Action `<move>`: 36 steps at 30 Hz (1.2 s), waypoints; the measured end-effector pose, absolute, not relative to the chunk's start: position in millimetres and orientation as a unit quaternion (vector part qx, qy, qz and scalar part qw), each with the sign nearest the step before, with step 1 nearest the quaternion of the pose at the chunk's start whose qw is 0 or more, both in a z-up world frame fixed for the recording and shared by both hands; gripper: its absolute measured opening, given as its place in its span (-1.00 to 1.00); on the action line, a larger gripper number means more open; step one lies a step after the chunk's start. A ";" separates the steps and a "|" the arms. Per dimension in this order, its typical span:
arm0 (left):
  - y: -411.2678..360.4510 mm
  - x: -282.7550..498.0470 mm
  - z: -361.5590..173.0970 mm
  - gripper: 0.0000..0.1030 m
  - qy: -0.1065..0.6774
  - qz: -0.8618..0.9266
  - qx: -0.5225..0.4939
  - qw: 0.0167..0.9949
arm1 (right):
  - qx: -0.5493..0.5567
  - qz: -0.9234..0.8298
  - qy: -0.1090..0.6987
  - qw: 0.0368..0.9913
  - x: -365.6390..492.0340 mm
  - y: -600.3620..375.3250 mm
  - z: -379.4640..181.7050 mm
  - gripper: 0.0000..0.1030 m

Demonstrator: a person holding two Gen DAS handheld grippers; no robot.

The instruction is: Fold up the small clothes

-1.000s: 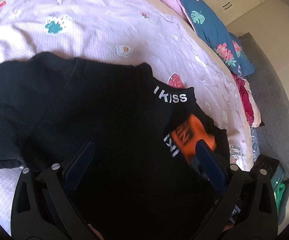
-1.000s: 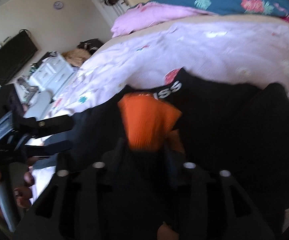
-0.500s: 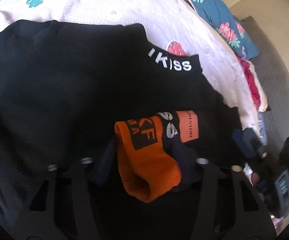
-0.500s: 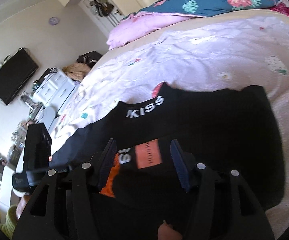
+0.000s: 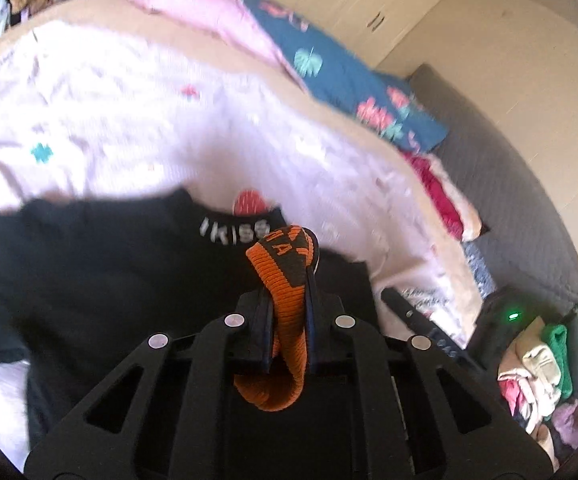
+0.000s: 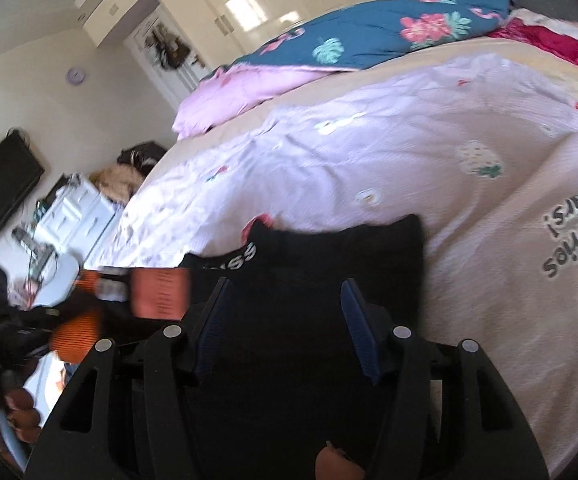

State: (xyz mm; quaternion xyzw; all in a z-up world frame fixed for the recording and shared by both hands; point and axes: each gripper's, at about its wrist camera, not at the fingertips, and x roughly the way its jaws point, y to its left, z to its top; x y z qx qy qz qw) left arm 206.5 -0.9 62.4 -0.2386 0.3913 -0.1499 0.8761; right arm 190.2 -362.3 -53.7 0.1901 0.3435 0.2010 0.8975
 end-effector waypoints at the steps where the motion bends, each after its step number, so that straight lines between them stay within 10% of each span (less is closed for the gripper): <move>1: 0.1 204.7 68.5 -0.90 0.385 -0.147 -0.236 0.880 | 0.193 0.200 0.343 0.897 190.6 -364.8 -54.1 0.07; 36: 40.1 189.7 6.0 -0.71 0.442 0.009 -0.129 0.888 | 0.056 0.199 0.418 0.885 192.9 -305.7 -85.2 0.13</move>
